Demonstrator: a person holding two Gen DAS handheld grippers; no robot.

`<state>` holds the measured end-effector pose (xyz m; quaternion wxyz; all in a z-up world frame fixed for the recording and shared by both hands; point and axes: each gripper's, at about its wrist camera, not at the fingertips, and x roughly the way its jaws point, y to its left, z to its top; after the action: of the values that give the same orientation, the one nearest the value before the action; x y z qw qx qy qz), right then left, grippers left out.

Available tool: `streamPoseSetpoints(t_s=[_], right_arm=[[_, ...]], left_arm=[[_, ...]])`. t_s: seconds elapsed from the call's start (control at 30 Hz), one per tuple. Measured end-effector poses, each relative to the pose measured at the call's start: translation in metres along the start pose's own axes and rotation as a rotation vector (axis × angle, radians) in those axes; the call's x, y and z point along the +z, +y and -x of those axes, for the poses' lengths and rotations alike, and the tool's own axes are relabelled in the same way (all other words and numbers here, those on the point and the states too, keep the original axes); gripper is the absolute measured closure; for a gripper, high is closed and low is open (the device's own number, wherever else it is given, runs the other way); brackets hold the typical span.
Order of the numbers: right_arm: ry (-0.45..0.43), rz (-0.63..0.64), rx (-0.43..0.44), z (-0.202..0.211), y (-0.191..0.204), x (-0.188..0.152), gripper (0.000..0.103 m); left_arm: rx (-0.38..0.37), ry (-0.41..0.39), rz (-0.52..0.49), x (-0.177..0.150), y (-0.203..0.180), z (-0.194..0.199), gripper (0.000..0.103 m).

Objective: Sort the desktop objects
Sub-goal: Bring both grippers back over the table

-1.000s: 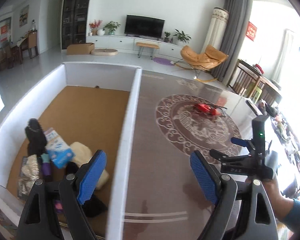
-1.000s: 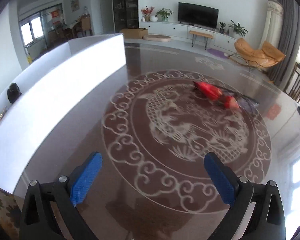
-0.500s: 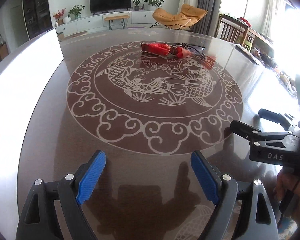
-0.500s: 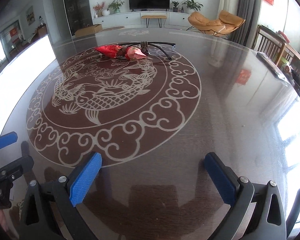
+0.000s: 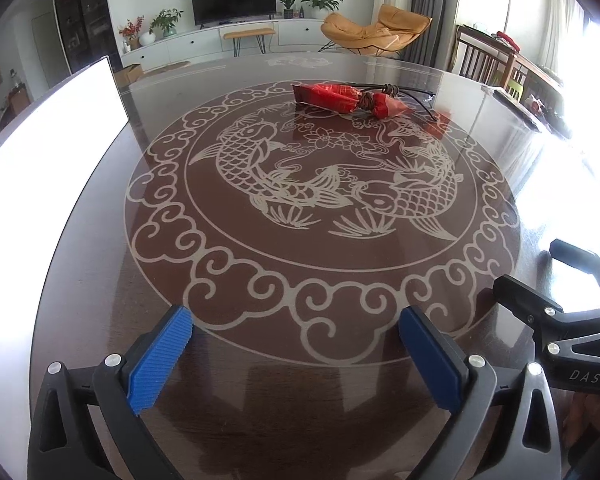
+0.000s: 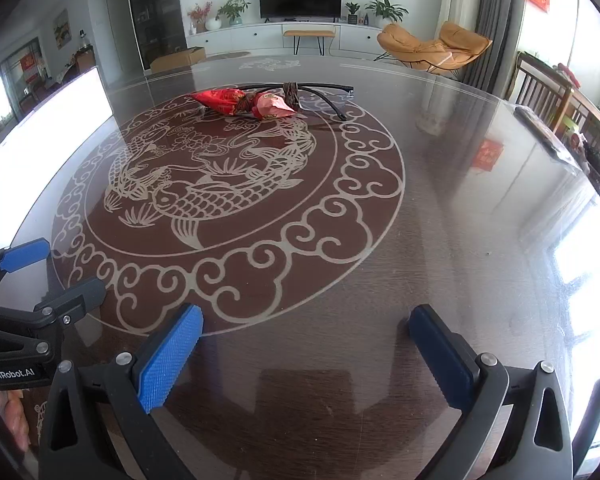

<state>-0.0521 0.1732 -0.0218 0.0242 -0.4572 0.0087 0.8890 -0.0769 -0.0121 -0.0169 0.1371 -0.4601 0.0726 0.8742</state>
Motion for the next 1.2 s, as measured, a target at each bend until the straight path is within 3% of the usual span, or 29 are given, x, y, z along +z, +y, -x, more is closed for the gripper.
streamPoseSetpoints(t_s=[0.23,0.77,1.0,1.2], right_arm=[[0.000,0.000,0.000,0.000,0.000,0.000,0.000],[0.000,0.001,0.000,0.000,0.001,-0.001,0.000],[0.000,0.001,0.000,0.000,0.001,-0.001,0.000],[0.000,0.001,0.000,0.000,0.001,-0.001,0.000]], left_arm=[[-0.002,0.000,-0.006,0.001,0.000,-0.002,0.000],[0.007,0.003,0.001,0.043,0.016,-0.028,0.000],[0.044,-0.009,0.055,0.071,0.036,-0.047,0.000],[-0.018,-0.016,-0.036,0.070,0.037,-0.042,0.000]])
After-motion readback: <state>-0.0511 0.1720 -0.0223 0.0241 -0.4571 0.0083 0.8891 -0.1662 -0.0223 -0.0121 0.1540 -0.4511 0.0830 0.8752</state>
